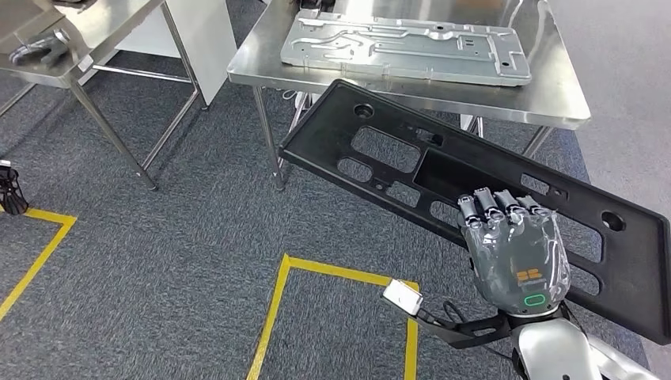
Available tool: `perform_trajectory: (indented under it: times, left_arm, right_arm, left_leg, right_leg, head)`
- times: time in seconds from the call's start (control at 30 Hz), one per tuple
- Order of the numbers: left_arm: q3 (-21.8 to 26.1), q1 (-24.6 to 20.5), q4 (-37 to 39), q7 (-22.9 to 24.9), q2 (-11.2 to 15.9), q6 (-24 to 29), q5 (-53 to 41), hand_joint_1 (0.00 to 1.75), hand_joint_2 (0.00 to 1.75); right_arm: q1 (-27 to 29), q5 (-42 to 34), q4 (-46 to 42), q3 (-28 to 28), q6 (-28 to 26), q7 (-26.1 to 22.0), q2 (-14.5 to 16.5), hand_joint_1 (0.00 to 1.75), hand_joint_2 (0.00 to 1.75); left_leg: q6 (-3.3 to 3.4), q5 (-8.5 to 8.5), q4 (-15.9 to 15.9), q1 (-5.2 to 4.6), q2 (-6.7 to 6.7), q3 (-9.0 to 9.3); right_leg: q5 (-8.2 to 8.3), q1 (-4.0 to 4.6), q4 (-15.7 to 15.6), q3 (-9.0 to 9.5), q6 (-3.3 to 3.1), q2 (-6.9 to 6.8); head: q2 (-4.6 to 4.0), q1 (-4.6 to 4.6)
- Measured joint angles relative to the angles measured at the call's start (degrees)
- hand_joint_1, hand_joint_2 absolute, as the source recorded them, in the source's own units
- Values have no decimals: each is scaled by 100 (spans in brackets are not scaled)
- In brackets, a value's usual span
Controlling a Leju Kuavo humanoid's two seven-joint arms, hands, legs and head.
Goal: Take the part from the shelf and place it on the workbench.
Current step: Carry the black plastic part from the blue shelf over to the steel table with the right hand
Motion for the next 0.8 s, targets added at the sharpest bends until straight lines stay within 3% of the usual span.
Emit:
perform_trajectory:
  times: [0.07,0.1,0.13,0.17,0.23,0.3,0.37,0.43,0.5,0.6,0.63,0.67,0.73,0.8]
  left_arm:
    - [-14,-3,0,7,-1,-12,0,0,0]
    - [-22,-5,0,9,-2,-17,1,0,0]
    - [-31,-3,0,10,-5,-22,2,0,0]
    - [-36,2,0,10,-10,-27,3,0,0]
    - [-39,12,0,12,-24,-30,4,0,0]
    - [-43,3,0,13,-31,-33,5,0,0]
    - [-46,-7,0,12,-37,-38,7,0,0]
    - [-48,-8,0,13,-42,-40,9,0,0]
    - [-50,-19,0,13,-43,-42,10,0,0]
    - [-56,-30,0,19,-48,-44,17,0,0]
    - [-57,-24,0,23,-49,-43,22,0,0]
    - [-58,-16,0,28,-50,-43,29,0,0]
    - [-59,3,0,40,-48,-42,40,0,0]
    - [-62,17,0,48,-44,-40,45,0,0]
  right_arm:
    - [15,0,-7,-13,18,0,-4,175,175]
    - [27,0,-8,-19,29,0,-6,175,175]
    - [35,0,-8,-21,39,0,-7,175,175]
    - [38,0,-8,-22,48,0,-9,175,175]
    - [39,-2,-8,-24,64,0,-14,175,175]
    - [37,-13,-9,-27,84,0,-25,175,175]
    - [45,-34,-13,-34,101,0,-37,175,175]
    - [53,-52,-26,-41,105,0,-44,175,175]
    - [46,-62,-44,-46,108,0,-46,175,175]
    - [56,-74,-54,-50,121,0,-46,175,175]
    - [61,-78,-54,-50,128,0,-46,175,175]
    - [63,-80,-54,-50,135,0,-46,175,175]
    - [64,-82,-55,-52,150,0,-48,175,175]
    - [61,-93,-58,-60,175,1,-50,175,175]
  left_leg:
    - [29,-43,-2,-2,1,47]
    - [33,-72,1,-2,-2,72]
    - [28,-108,4,-1,-6,112]
    - [17,-149,7,1,-9,165]
    - [-26,-243,11,4,-13,291]
    - [-99,-324,21,-4,-15,345]
    - [-177,-362,64,-12,-10,372]
    - [-238,-403,188,-5,-6,389]
    - [-301,-537,635,14,-11,167]
    - [-370,-888,1585,42,-12,-506]
    - [-374,-882,1666,49,-11,-640]
    - [-369,-757,1557,52,-11,-678]
    - [-326,-222,877,52,-10,-515]
    - [-265,-14,348,16,-12,-363]
  right_leg:
    - [-246,4,647,-439,37,-3]
    - [-269,1,844,-617,54,-4]
    - [-179,-6,858,-704,62,-6]
    - [26,-14,672,-684,68,-11]
    - [518,-24,-20,-451,45,-38]
    - [627,3,-498,-280,-13,-74]
    - [557,24,-591,-225,-102,-75]
    - [587,2,-613,-128,-191,-55]
    - [558,-16,-637,-36,-251,-49]
    - [477,-14,-639,31,-277,-40]
    - [441,-14,-639,70,-272,-31]
    - [402,-14,-639,123,-265,-19]
    - [314,-15,-642,237,-235,-3]
    - [238,-7,-646,322,-177,9]
  head:
    - [0,6]
    - [0,5]
    - [0,7]
    - [0,8]
    - [0,6]
    - [0,2]
    - [0,-9]
    - [0,-19]
    - [0,-38]
    - [0,-55]
    - [0,-55]
    - [0,-55]
    - [0,-56]
    - [0,-57]
